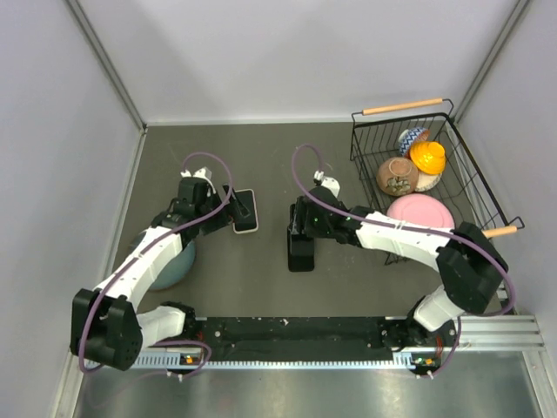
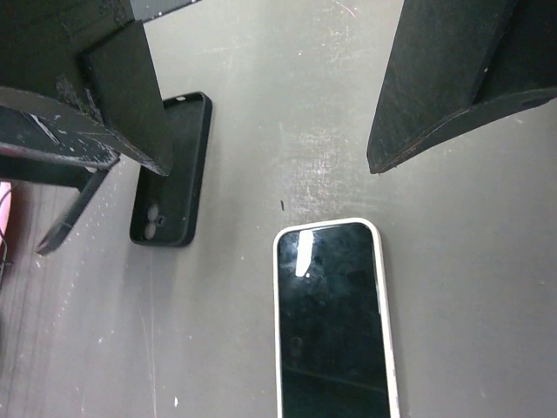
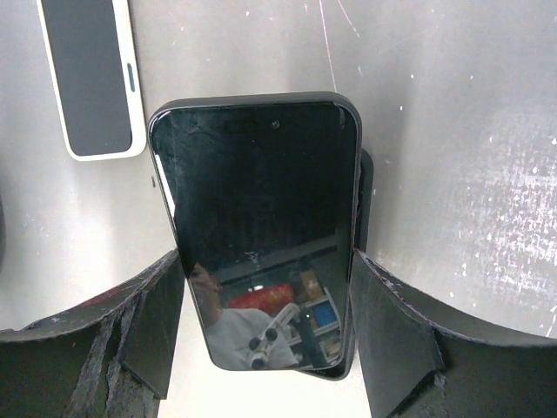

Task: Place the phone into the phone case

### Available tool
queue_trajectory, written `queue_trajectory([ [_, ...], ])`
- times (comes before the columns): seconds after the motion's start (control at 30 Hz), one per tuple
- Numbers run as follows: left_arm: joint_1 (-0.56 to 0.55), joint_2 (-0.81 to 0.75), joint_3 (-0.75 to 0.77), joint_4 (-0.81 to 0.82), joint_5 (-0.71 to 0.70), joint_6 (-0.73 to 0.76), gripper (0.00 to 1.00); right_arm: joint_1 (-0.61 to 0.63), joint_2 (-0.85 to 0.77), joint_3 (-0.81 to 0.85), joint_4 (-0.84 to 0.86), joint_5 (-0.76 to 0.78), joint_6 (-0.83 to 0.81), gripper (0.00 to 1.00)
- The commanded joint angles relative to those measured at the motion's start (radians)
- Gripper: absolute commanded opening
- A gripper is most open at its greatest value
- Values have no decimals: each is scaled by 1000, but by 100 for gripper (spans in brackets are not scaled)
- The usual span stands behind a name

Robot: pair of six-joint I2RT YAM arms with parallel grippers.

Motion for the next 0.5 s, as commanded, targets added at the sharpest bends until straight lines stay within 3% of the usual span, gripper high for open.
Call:
queue_trajectory([
  [0.0, 19, -21, -30, 55, 96, -12, 99, 42, 10, 48, 58, 85, 48, 39],
  [0.47, 33, 7, -30, 57, 145, -20, 99, 71, 65, -10, 93, 132, 44, 39],
])
